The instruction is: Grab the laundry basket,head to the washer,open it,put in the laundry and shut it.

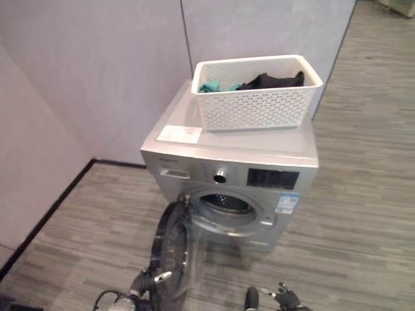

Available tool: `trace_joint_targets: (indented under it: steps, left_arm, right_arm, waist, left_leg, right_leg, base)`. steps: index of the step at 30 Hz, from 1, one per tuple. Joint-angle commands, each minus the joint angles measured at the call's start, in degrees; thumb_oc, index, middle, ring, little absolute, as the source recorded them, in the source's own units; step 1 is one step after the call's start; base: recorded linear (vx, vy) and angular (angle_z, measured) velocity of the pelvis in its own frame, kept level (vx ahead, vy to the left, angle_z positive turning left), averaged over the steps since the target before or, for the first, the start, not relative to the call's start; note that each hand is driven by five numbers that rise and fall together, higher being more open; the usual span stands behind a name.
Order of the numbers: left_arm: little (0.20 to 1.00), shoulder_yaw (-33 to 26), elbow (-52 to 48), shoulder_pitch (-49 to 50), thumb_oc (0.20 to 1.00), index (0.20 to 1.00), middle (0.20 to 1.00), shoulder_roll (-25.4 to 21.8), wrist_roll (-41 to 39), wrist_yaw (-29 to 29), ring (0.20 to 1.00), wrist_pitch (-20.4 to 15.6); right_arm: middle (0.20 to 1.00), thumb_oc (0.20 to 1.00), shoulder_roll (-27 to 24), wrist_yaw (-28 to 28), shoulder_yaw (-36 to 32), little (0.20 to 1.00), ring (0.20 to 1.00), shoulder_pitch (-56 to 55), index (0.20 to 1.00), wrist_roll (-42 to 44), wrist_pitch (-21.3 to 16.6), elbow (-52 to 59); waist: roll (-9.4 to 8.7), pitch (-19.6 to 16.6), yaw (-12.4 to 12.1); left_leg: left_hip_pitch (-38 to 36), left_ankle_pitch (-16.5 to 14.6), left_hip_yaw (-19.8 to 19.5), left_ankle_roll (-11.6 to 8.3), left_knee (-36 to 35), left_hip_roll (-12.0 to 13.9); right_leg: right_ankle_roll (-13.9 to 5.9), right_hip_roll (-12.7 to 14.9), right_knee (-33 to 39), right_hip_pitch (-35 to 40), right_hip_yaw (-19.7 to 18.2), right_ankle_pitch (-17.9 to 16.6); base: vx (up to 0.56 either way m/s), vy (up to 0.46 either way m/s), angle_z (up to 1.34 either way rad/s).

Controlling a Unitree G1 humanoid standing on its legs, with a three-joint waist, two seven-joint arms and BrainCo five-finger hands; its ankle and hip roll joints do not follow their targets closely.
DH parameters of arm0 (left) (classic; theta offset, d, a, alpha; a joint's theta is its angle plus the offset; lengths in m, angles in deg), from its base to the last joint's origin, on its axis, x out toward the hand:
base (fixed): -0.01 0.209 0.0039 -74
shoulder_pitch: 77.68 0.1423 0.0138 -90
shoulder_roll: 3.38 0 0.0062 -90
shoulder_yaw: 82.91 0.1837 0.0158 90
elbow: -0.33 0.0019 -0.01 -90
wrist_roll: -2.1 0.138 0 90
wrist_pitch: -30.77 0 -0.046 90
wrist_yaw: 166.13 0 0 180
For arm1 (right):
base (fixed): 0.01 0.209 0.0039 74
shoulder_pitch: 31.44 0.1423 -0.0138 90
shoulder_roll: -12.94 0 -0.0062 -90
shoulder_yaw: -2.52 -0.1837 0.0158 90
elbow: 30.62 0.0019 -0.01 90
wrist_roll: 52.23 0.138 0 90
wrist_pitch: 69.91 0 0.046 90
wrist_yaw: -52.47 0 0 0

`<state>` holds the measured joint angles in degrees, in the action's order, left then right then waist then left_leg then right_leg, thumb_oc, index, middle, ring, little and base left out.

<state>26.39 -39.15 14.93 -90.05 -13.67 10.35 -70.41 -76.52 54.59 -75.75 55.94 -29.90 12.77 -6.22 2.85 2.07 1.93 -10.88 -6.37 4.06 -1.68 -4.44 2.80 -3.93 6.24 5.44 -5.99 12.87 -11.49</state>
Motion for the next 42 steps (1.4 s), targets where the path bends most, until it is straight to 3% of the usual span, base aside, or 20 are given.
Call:
trace_joint_targets:
  steps: [1, 3, 7, 12, 17, 21, 27, 30, 34, 38, 42]
  left_arm:
    - [1.000, 1.1, 2.9, -6.0, 1.000, 1.000, 1.000, 1.6, -1.3, 0.3, 1.000, -2.7]
    - [1.000, 4.7, 5.2, -9.6, 1.000, 1.000, 1.000, 4.4, -2.3, 0.7, 1.000, -2.7]
    - [1.000, 9.8, 1.3, -12.0, 1.000, 1.000, 1.000, 5.9, -1.9, 0.5, 1.000, -3.3]
    - [1.000, 16.0, -10.5, -11.8, 1.000, 1.000, 1.000, 3.9, -3.7, 4.0, 1.000, -3.2]
    - [1.000, 17.1, -17.7, -10.9, 1.000, 1.000, 1.000, 0.1, -1.9, 5.3, 1.000, -3.1]
    - [1.000, 13.1, -24.8, -4.6, 1.000, 1.000, 1.000, -4.6, -4.5, 8.0, 1.000, -2.9]
    - [1.000, 7.7, -28.3, 1.3, 1.000, 1.000, 1.000, -10.2, -2.0, 8.5, 1.000, -2.8]
    - [1.000, 1.9, -29.8, 8.4, 1.000, 1.000, 1.000, -13.3, 0.3, 8.5, 1.000, -2.0]
    - [1.000, -1.7, -18.5, 12.0, 1.000, 1.000, 1.000, -14.3, 11.5, 6.7, 1.000, -1.2]
    - [1.000, -3.5, -5.0, 10.5, 1.000, 1.000, 1.000, -10.6, 11.1, 3.9, 1.000, -0.5]
    - [1.000, -3.4, -0.8, 8.4, 1.000, 1.000, 1.000, -8.8, 9.2, 2.4, 1.000, -0.8]
  right_arm:
    - [1.000, 1.000, -0.2, 0.2, 0.8, 1.000, 1.000, 2.2, 1.000, 1.2, -0.9, -2.3]
    - [1.000, 1.000, -0.2, -0.3, 0.4, 1.000, 1.000, 2.9, 1.000, 1.5, -0.9, -3.1]
    - [1.000, 1.000, -0.7, -1.0, 1.0, 1.000, 1.000, 3.6, 1.000, 1.3, -1.2, -2.8]
    - [1.000, 1.000, -0.9, -0.8, 2.8, 1.000, 1.000, 3.7, 1.000, 1.1, -0.9, -2.5]
    - [1.000, 1.000, -1.1, -0.3, 3.2, 1.000, 1.000, 4.5, 1.000, 1.2, -0.9, -1.3]
    - [1.000, 1.000, -0.8, 0.6, 2.7, 1.000, 1.000, 2.8, 1.000, 1.5, -1.0, -0.4]
    - [1.000, 1.000, -1.2, 1.1, 0.6, 1.000, 1.000, 2.0, 1.000, 2.6, -1.4, 0.5]
    - [1.000, 1.000, -2.4, 0.7, -1.9, 1.000, 1.000, -0.2, 1.000, 2.5, -1.6, 3.6]
    - [1.000, 1.000, -8.0, -2.1, -3.8, 1.000, 1.000, 0.3, 1.000, -2.1, -2.1, 14.2]
    - [1.000, 1.000, -14.0, -4.3, -1.9, 1.000, 1.000, 9.5, 1.000, -5.3, -1.5, 13.6]
    - [1.000, 1.000, -15.8, -5.2, -0.1, 1.000, 1.000, 15.6, 1.000, -5.9, -1.3, 10.2]
  waist:
    - [-0.62, 0.3, 1.5]
    - [-0.57, 0.9, 3.7]
    - [-0.55, 1.1, 5.2]
    - [-1.01, 1.9, 4.7]
    - [-0.91, 3.3, 4.4]
    - [-1.11, 4.0, 2.9]
    - [-1.13, 4.9, 1.5]
    - [-1.07, 4.9, 0.8]
    - [-1.32, 5.9, -0.3]
    - [-1.60, 7.1, -2.3]
    - [-1.57, 8.3, -3.0]
  left_leg:
    - [1.6, -0.2, -1.0, -1.24, -0.6, -0.3]
    - [1.6, -0.5, 0.2, -1.25, -0.6, -0.3]
    - [1.8, -1.4, 1.6, -0.73, -0.6, -0.6]
    - [1.2, -2.1, 2.5, 0.03, -0.6, -1.1]
    - [1.2, -2.0, 2.1, 0.44, -0.6, -1.4]
    - [1.6, -1.7, 1.6, 0.54, -0.6, -1.6]
    - [2.7, -0.8, 0.9, -0.10, -0.6, -1.1]
    - [2.7, -0.5, 0.6, -0.40, -0.6, -0.7]
    - [4.0, -0.2, 0.5, -0.27, -0.6, -0.7]
    - [5.8, 0.5, -0.6, -0.13, -0.6, -1.0]
    - [7.8, 1.4, -1.8, -0.31, -0.5, -1.2]
  right_leg:
    - [-4.38, 3.9, -0.4, 1.5, -1.4, 5.5]
    - [-4.45, 3.3, -0.4, 0.6, -3.0, 4.9]
    - [-4.70, 2.6, -0.4, -1.1, -5.2, 4.4]
    - [-5.08, 2.1, -0.4, -1.5, -6.6, 3.8]
    - [-5.27, 2.2, -0.4, -2.2, -6.6, 3.2]
    - [-5.23, 2.6, -0.4, -2.2, -5.5, 3.1]
    - [-5.10, 3.1, -0.4, -2.4, -3.7, 3.0]
    - [-5.12, 3.3, -0.4, -2.0, -2.7, 3.1]
    - [-5.24, 3.0, -0.4, -3.5, -2.8, 2.9]
    - [-5.05, 3.5, -0.4, -4.7, -2.7, 2.6]
    - [-4.99, 4.1, -0.4, -5.7, -1.8, 2.5]
  base:
    - [0.02, -0.026, -0.05]
    - [-0.01, -0.005, -0.22]
    - [-0.04, 0.010, -0.32]
    - [0.00, -0.009, -0.31]
    - [-0.02, 0.008, -0.02]
    - [-0.01, -0.001, 0.02]
    - [0.00, -0.008, 0.11]
    - [0.04, -0.002, 0.20]
    - [-0.03, 0.002, 0.09]
    - [-0.05, 0.008, -0.11]
    - [-0.09, -0.007, 0.16]
